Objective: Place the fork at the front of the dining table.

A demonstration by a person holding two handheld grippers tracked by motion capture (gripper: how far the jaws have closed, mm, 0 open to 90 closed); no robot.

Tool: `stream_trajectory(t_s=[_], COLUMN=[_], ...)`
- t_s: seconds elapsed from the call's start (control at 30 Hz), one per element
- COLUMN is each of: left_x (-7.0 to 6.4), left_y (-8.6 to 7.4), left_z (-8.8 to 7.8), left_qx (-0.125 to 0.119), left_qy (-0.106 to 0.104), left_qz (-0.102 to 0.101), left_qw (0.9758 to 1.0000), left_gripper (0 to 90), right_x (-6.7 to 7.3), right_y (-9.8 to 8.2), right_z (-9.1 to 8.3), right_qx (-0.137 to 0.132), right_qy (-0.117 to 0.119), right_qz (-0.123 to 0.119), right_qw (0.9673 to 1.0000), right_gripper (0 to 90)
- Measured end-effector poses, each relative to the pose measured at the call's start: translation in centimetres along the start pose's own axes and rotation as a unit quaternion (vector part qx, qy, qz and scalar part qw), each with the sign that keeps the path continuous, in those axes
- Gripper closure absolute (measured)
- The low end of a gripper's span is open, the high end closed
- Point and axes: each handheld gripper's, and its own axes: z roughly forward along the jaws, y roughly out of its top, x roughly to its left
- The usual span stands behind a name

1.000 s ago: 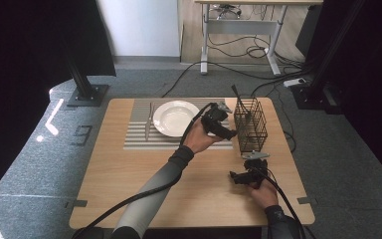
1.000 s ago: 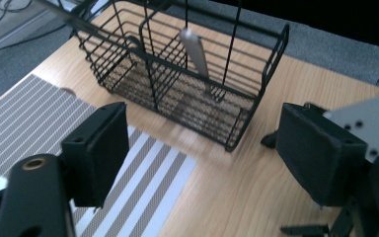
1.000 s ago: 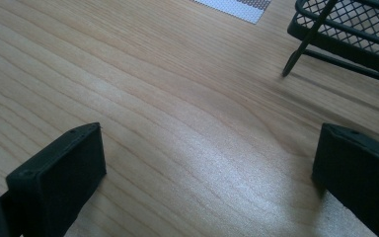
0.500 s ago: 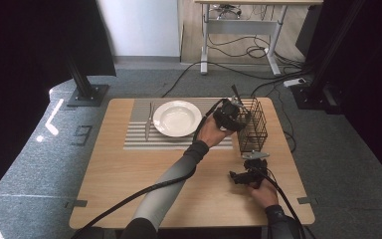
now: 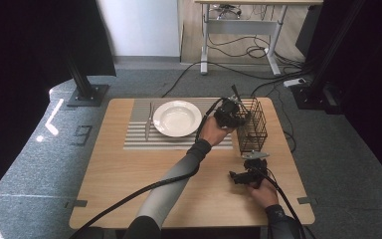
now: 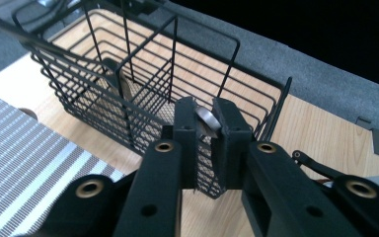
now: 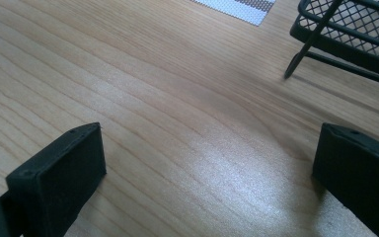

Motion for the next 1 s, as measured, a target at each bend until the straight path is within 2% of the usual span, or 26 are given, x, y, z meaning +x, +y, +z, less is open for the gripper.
stream_trajectory(t_s=[0.1,0.33,0.6,0.77,0.8,0.83,0.93,1.0], left_x=[-0.2,-0.6,-1.6,-2.2,-2.2,-2.4,-2.6,-2.7], left_y=[0.4,1.4,2.6,3.4,3.4,3.6,3.8,3.8], left_z=[-0.7,-2.4,-5.1,-7.6,-7.6,-8.6,-10.0,-10.4], left_qx=[-0.011,-0.019,-0.025,-0.037,-0.037,-0.043,-0.047,-0.049], left_qy=[-0.003,-0.005,-0.001,0.003,0.003,0.004,0.007,0.008], left_qz=[0.001,0.019,0.047,0.063,0.063,0.064,0.068,0.069], left_qw=[0.9999,0.9996,0.9986,0.9973,0.9973,0.997,0.9966,0.9964], left_gripper=[86.4,86.5,86.5,86.5,86.5,86.5,86.5,86.5], right_x=[0.0,0.0,0.0,0.0,0.0,0.0,0.0,0.0], right_y=[0.0,0.0,0.0,0.0,0.0,0.0,0.0,0.0], right_z=[0.0,0.0,0.0,0.0,0.0,0.0,0.0,0.0], right_qx=[0.0,0.001,0.002,0.002,0.002,0.002,0.002,0.002], right_qy=[0.0,0.0,0.0,0.0,0.0,0.0,0.0,-0.001], right_qz=[0.001,0.001,0.001,0.002,0.002,0.002,0.002,0.002], right_qw=[1.0,1.0,1.0,1.0,1.0,1.0,1.0,1.0], right_gripper=[0.0,0.0,0.0,0.0,0.0,0.0,0.0,0.0])
